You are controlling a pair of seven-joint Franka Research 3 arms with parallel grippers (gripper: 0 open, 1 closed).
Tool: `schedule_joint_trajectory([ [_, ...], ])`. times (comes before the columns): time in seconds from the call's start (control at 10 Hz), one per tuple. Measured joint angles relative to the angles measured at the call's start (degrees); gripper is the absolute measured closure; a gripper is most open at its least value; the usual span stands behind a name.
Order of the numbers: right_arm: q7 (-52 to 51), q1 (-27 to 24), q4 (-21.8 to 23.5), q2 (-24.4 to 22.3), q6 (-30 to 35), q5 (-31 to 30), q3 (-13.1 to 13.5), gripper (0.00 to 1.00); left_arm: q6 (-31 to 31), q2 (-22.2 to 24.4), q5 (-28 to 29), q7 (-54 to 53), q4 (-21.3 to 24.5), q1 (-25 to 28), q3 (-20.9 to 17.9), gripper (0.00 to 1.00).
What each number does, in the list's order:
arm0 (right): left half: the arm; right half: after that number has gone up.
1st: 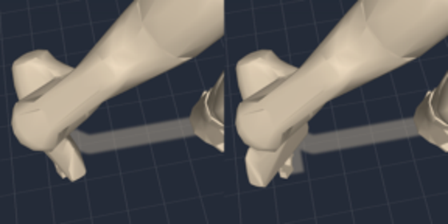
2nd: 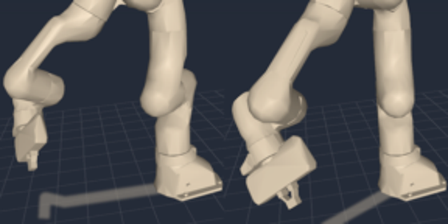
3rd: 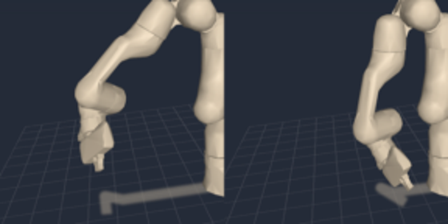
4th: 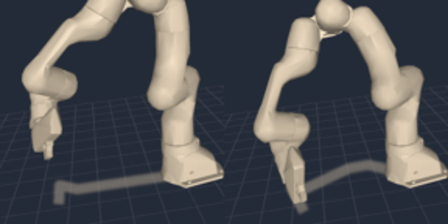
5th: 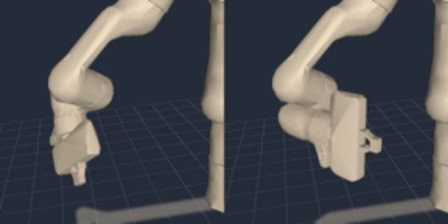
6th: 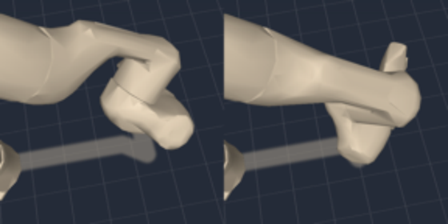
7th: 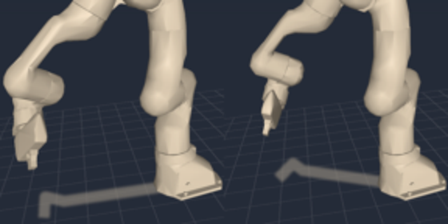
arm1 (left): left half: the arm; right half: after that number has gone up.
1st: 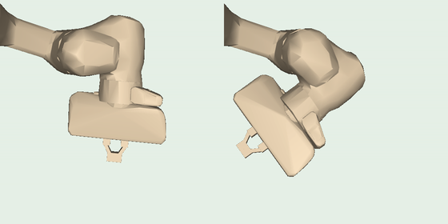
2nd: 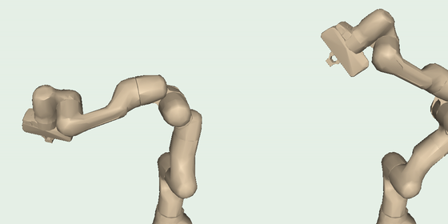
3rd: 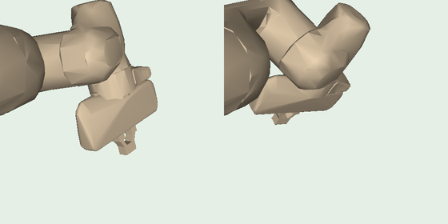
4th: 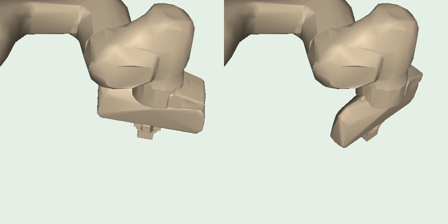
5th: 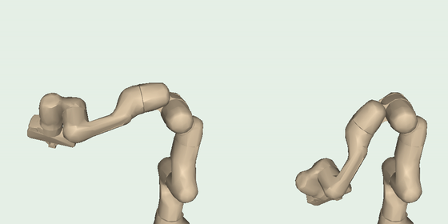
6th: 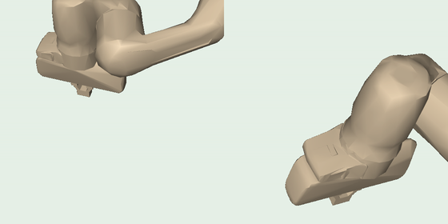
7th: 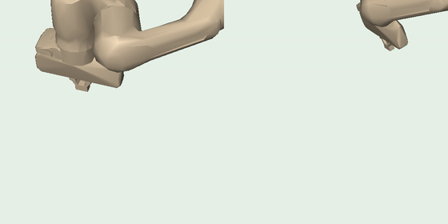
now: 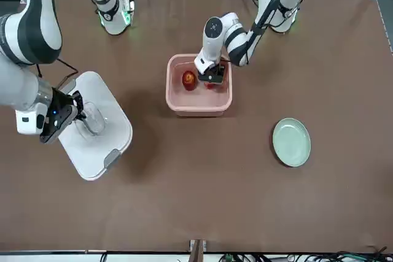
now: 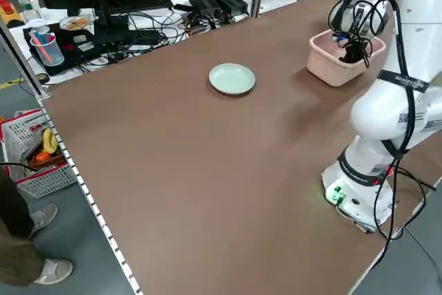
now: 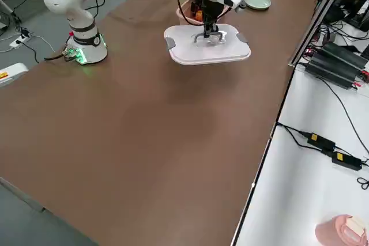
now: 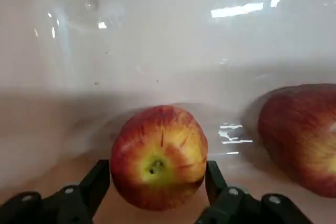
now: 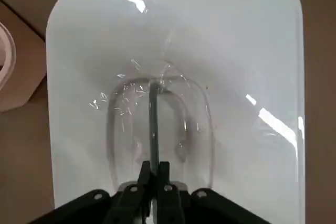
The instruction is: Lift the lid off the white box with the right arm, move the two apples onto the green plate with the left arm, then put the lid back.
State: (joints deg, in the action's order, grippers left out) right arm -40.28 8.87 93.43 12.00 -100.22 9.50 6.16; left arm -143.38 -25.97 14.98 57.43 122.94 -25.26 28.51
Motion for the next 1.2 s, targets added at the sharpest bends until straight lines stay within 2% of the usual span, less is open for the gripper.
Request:
schedule_joint_trajectory([
  [0.1,0.0,0.0,0.0,0.0,0.0,0.0,0.0,0.93,0.0,0.0,0.0,0.0,-0.2,0.1,0.0,0.31],
  [0.3,0.0,0.0,0.0,0.0,0.0,0.0,0.0,0.93,0.0,0.0,0.0,0.0,-0.4,0.1,0.0,0.34],
  [0.7,0.0,0.0,0.0,0.0,0.0,0.0,0.0,0.93,1.1,0.5,0.1,0.0,-1.7,0.5,0.0,0.34],
  [0.9,0.0,0.0,0.0,0.0,0.0,0.0,0.0,0.93,6.2,3.2,-0.1,0.0,-2.9,0.8,0.3,0.34],
  [1.2,0.0,0.0,0.0,0.0,0.1,0.0,0.0,0.93,17.3,10.4,-6.2,0.0,-6.5,0.8,2.3,0.34],
])
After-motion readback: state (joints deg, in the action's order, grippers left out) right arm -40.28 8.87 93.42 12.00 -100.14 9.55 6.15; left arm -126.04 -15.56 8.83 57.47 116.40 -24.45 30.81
